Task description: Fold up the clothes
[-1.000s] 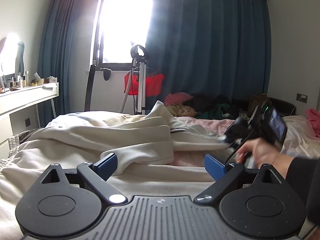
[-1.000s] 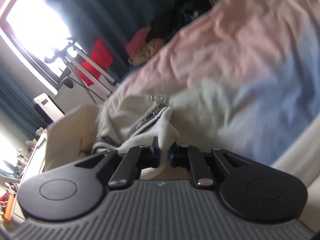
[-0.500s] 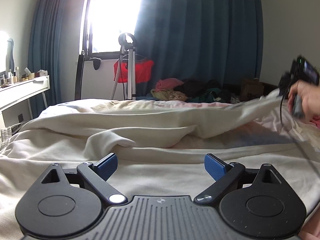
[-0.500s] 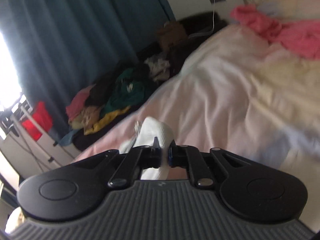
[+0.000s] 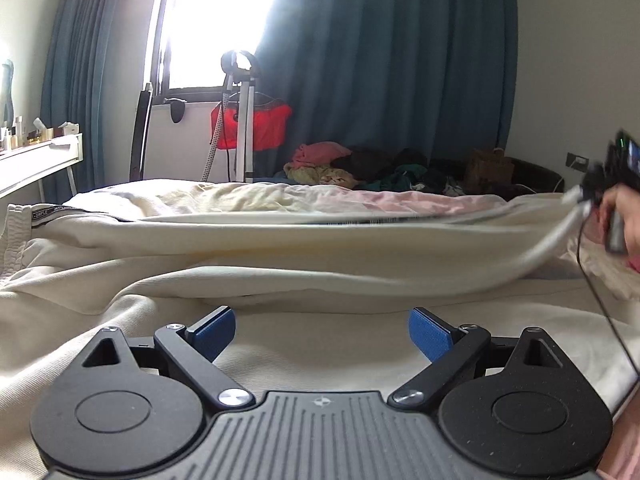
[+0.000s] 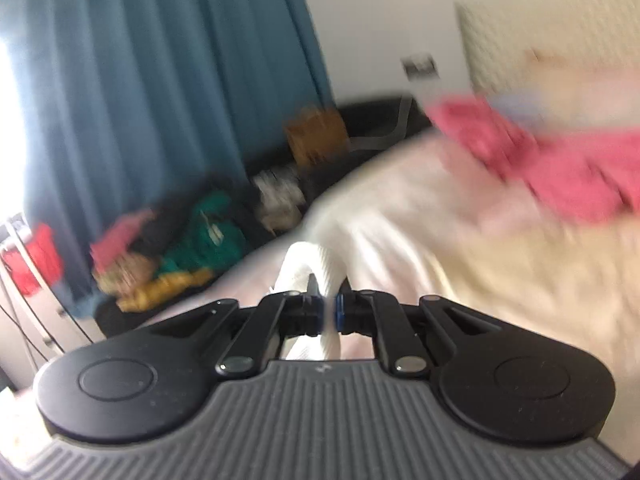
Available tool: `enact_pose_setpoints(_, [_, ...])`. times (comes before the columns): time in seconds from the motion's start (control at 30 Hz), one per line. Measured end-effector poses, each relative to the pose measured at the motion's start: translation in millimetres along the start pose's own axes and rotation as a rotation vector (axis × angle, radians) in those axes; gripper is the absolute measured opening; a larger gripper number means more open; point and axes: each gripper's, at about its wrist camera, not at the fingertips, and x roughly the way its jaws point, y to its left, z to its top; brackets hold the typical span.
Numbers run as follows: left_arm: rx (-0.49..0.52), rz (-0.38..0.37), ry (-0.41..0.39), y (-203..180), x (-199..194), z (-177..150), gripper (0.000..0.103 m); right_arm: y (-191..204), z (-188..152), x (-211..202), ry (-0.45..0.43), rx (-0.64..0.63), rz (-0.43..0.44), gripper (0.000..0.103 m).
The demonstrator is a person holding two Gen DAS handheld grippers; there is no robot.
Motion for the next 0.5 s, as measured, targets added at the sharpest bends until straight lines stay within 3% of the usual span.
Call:
enact_pose_setpoints(0.07, [0.008,-0.005,0.003,-3,-1,-2,0.095,-32,-33,10,0.08,0.01,-0.034,0.009])
enact_pose_setpoints(0.17, [0.042,0.018,-0.003,-11,-4,-3,0.095,-67,-71,18,0.18,0.046,-0.017,0.01])
enact_pose_setpoints(0.3, [0.043,-0.005,-0.001,-20,-15,-2,0.095,-80,-80,9,0.167,0.044,0.047,0.014])
enact_pose_setpoints(0.37, [0.064,-0.01,-0.011,-28,-18,-2,0.095,-74,-74,0,0.168,0.004,0.041,0.022])
enact_pose_setpoints(0.4, [0.086,-0.006,-0.021,-33,-20,-2,0.095,-67,-70,-8,0.161,-0.037,0.027,0.03])
enact_pose_setpoints(0.47, [0.111,0.005,-0.034,-40,-24,-2,0.095,-56,-62,-27,0.141,-0.101,0.027,0.06])
enact_pose_setpoints(0.5, [0.115,0.006,-0.038,-42,-27,-2,0.095,-52,-58,-39,0.126,-0.115,0.055,0.081])
